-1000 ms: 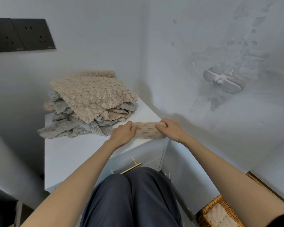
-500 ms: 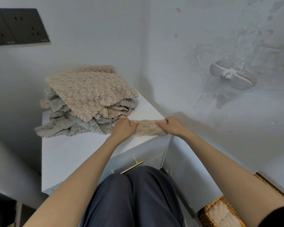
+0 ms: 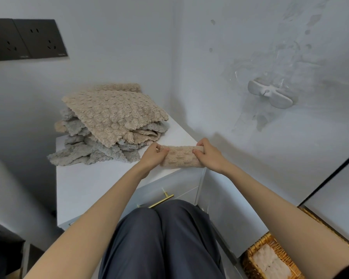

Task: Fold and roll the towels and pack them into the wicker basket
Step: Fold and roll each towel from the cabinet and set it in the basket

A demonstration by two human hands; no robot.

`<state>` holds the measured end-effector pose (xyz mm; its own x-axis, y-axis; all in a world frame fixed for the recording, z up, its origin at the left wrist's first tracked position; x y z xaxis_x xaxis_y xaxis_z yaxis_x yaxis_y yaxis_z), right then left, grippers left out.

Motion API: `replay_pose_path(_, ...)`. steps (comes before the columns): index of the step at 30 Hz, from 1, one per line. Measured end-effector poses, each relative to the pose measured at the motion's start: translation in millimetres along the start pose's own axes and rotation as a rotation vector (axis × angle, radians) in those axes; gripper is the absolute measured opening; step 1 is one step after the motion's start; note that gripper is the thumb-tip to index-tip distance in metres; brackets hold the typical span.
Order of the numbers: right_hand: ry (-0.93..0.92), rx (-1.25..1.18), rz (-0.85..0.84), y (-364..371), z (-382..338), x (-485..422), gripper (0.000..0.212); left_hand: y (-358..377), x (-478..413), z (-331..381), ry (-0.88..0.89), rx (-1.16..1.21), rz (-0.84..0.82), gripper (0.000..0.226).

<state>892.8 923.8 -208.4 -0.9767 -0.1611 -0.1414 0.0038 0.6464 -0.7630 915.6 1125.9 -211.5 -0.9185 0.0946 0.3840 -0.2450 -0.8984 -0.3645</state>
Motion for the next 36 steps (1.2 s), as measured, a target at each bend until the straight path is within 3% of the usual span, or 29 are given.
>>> replay_pose_path(3, -0.043, -0.018, 0.001, -9, -11, 18, 0.012, 0, 14, 3, 0.023, 0.072, -0.069, 0.019)
replay_pose_path(7, -0.175, 0.191, -0.078, -18, -26, 45, 0.013, 9, 37, 10, 0.094, 0.101, -0.12, 0.019)
replay_pose_path(11, -0.16, 0.019, -0.149, -21, -34, 73, 0.008, 26, 59, 16, 0.144, 0.095, -0.183, 0.019)
replay_pose_path(18, -0.184, -0.038, -0.077, -15, -10, 137, 0.012, 67, 90, 1, 0.148, 0.0, -0.233, 0.022)
replay_pose_path(26, -0.039, -0.094, -0.034, 0, 45, 215, 0.016, 139, 112, -31, 0.185, -0.098, -0.253, 0.019)
replay_pose_path(30, 0.109, -0.123, 0.045, 13, 87, 258, 0.016, 174, 114, -48, 0.17, -0.14, -0.268, 0.014)
replay_pose_path(36, 0.392, -0.169, 0.234, 21, 169, 327, 0.013, 232, 119, -71, 0.122, -0.21, -0.417, 0.012)
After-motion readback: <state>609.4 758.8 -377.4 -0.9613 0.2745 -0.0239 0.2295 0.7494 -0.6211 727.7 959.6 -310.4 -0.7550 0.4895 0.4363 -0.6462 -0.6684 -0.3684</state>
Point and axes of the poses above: each hand's wrist, its own x-axis away from the middle knuckle, its own y-axis out of the palm, z = x × y, the point moved 3 cm from there along -x, towards the middle knuckle, and after that the axes turned 14 degrees about -y, right-handed, at the moved point
